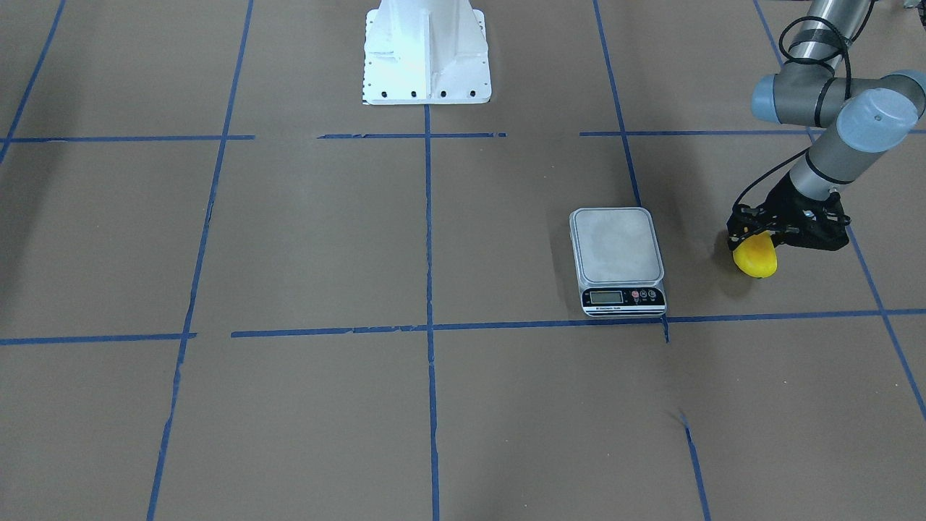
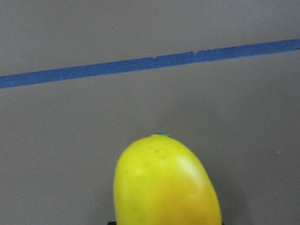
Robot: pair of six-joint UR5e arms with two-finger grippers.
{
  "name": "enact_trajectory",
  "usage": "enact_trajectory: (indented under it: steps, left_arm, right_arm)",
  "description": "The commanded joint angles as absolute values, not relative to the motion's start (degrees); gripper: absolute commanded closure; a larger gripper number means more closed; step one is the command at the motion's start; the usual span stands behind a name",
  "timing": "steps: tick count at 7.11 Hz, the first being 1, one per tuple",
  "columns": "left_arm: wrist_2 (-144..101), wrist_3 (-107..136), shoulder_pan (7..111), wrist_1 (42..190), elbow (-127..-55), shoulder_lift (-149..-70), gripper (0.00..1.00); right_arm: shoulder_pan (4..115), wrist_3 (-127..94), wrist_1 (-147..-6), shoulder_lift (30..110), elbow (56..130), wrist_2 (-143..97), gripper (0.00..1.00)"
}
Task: Weigh mango
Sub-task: 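Lower the left gripper onto the yellow mango and close on it, then lift the mango with the left gripper and carry it over the scale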
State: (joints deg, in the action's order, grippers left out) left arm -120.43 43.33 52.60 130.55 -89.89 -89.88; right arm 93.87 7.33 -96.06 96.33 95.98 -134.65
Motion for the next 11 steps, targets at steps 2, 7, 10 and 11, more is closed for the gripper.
enact_trajectory:
  steps: [2,7,10,11]
  left_arm:
    - [-123.13,40.63,56.84,114.88,-103.73,-89.38,1.0]
    - [-122.79,55.58,50.33,91.58,-111.3,-106.23,1.0]
    - [-121.03,63.53,43.43,110.16,-97.33,-108.9,1.0]
    - [-121.03,63.54,43.33,110.65,-96.95,-108.55,1.0]
  right_arm:
    - [93.87,7.29,-96.06,96.33,95.89,-134.65,0.0]
    - [93.87,7.29,-96.06,96.33,95.89,-134.65,0.0]
    - [93.87,7.29,-96.06,96.33,95.89,-134.65,0.0]
    - [93.87,7.29,-96.06,96.33,95.98,-134.65,0.0]
